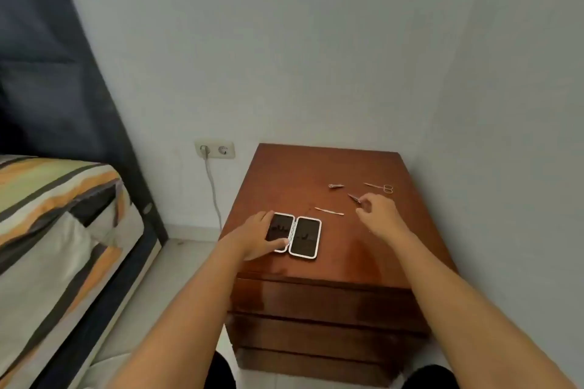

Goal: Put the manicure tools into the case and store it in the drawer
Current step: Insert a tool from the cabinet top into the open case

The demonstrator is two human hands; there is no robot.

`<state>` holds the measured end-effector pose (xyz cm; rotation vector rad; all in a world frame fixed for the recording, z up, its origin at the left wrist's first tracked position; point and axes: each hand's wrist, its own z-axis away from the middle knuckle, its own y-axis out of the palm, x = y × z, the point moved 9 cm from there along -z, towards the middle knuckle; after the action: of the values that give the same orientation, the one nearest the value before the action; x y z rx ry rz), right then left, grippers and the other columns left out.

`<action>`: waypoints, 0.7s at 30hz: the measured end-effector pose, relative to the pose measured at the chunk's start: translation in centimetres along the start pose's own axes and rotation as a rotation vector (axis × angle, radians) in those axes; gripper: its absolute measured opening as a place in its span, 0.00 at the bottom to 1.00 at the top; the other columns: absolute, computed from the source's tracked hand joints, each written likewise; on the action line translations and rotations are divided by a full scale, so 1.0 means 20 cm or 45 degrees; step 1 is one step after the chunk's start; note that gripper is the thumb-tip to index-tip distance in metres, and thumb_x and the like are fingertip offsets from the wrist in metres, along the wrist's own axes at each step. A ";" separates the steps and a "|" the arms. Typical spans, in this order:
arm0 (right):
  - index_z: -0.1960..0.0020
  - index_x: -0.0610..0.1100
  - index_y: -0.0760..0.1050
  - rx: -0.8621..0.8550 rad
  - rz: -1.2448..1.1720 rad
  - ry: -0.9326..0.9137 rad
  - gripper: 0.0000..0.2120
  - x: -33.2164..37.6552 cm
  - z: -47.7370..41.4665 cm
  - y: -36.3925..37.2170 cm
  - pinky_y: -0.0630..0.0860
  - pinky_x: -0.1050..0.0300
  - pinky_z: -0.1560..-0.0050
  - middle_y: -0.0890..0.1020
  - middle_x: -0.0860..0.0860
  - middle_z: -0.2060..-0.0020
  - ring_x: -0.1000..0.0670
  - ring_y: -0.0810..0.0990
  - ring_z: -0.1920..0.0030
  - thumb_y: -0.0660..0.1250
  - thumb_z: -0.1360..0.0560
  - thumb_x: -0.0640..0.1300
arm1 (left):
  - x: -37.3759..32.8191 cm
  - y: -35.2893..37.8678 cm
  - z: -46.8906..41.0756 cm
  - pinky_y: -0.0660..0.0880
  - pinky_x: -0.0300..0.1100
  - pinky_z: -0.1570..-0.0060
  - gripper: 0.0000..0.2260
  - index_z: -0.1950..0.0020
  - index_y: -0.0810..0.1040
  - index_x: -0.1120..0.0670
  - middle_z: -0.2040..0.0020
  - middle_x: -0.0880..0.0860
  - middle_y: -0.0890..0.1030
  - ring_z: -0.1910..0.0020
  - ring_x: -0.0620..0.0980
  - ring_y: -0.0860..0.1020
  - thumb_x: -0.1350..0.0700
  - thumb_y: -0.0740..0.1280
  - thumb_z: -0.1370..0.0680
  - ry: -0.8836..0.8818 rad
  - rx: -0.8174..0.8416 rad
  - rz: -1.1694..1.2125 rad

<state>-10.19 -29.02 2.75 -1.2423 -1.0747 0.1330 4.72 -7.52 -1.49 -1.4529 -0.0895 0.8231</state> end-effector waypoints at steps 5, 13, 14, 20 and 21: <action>0.40 0.39 0.74 -0.014 0.032 0.093 0.16 -0.15 -0.19 0.11 0.70 0.51 0.39 0.77 0.39 0.43 0.40 0.75 0.42 0.64 0.27 0.40 | 0.16 0.14 -0.07 0.43 0.52 0.26 0.62 0.23 0.41 0.54 0.21 0.52 0.46 0.23 0.51 0.45 0.18 0.53 0.46 -0.030 0.082 -0.126; 0.38 0.37 0.73 -0.043 0.162 0.057 0.16 -0.20 -0.38 0.22 0.66 0.48 0.36 0.74 0.39 0.40 0.38 0.70 0.38 0.63 0.25 0.39 | 0.16 0.15 -0.19 0.35 0.53 0.27 0.58 0.23 0.42 0.51 0.22 0.48 0.46 0.24 0.46 0.41 0.21 0.59 0.42 0.082 0.002 -0.076; 0.40 0.37 0.74 -0.071 0.181 0.041 0.15 -0.19 -0.39 0.22 0.68 0.48 0.39 0.75 0.38 0.42 0.38 0.71 0.40 0.63 0.25 0.38 | 0.15 0.16 -0.20 0.34 0.53 0.28 0.58 0.23 0.42 0.51 0.22 0.48 0.46 0.24 0.46 0.41 0.22 0.60 0.42 0.081 -0.014 -0.065; 0.48 0.37 0.78 -0.164 0.186 -0.009 0.10 -0.18 -0.40 0.21 0.71 0.49 0.51 0.78 0.38 0.52 0.37 0.75 0.48 0.62 0.26 0.33 | 0.10 0.18 -0.22 0.37 0.52 0.27 0.56 0.23 0.46 0.52 0.22 0.48 0.49 0.24 0.45 0.45 0.21 0.57 0.42 0.035 -0.196 -0.009; 0.48 0.37 0.78 -0.159 0.184 -0.018 0.09 -0.18 -0.40 0.21 0.71 0.49 0.51 0.78 0.38 0.52 0.37 0.75 0.48 0.62 0.26 0.33 | 0.10 0.18 -0.22 0.37 0.51 0.27 0.56 0.23 0.46 0.52 0.22 0.48 0.50 0.24 0.45 0.45 0.21 0.56 0.41 0.035 -0.206 -0.007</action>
<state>-4.51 -35.18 -2.22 -1.4336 -1.0172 0.1872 6.92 -10.47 -6.33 -1.6148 -0.1418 0.8056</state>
